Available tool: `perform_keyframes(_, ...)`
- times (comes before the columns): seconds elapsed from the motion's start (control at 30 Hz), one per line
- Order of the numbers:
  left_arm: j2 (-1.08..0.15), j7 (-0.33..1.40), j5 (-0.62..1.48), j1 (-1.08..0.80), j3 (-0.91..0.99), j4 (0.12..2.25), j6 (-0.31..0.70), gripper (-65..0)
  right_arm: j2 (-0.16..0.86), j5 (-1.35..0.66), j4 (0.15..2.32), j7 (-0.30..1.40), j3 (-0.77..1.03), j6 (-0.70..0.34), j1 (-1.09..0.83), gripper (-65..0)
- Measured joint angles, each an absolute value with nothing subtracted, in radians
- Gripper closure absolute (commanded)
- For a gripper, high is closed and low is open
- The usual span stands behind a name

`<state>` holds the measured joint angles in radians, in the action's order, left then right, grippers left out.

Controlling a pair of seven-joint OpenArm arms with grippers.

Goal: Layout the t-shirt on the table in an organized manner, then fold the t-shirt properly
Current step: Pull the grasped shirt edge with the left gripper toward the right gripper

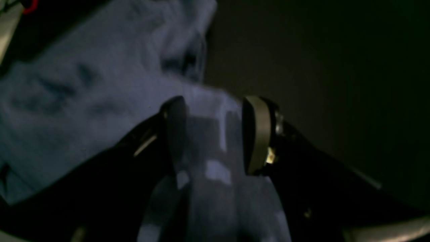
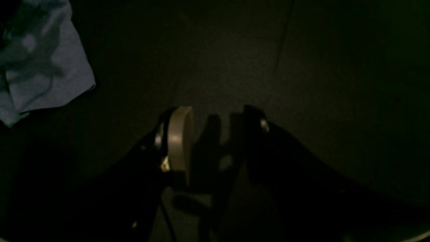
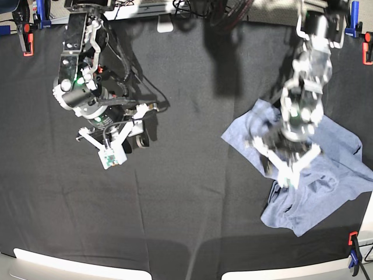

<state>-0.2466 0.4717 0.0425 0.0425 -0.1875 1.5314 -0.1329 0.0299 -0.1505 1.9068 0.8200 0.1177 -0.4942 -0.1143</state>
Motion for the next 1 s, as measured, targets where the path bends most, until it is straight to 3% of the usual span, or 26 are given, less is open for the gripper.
perform_keyframes(0.07,-0.233,0.472,0.038,0.008,-0.187,1.531,-0.092,-24.5,0.03,-0.15,1.907,0.82,0.118,-0.494,-0.114,-22.6)
perform_keyframes(0.4,-0.21,0.466,0.037,-0.014,-0.188,1.516,-0.081,-24.5,0.028,-0.158,1.907,0.836,0.117,-0.495,-0.114,-22.6)
perform_keyframes(0.67,-0.174,0.495,0.05,-0.016,-0.189,1.478,0.16,-24.5,0.03,-0.158,1.907,0.842,0.117,-0.494,-0.114,-22.6)
perform_keyframes(1.0,-0.13,0.439,-0.112,0.0,-0.248,1.409,0.172,-24.5,0.03,-0.188,1.907,0.844,0.118,-0.494,-0.113,-22.6)
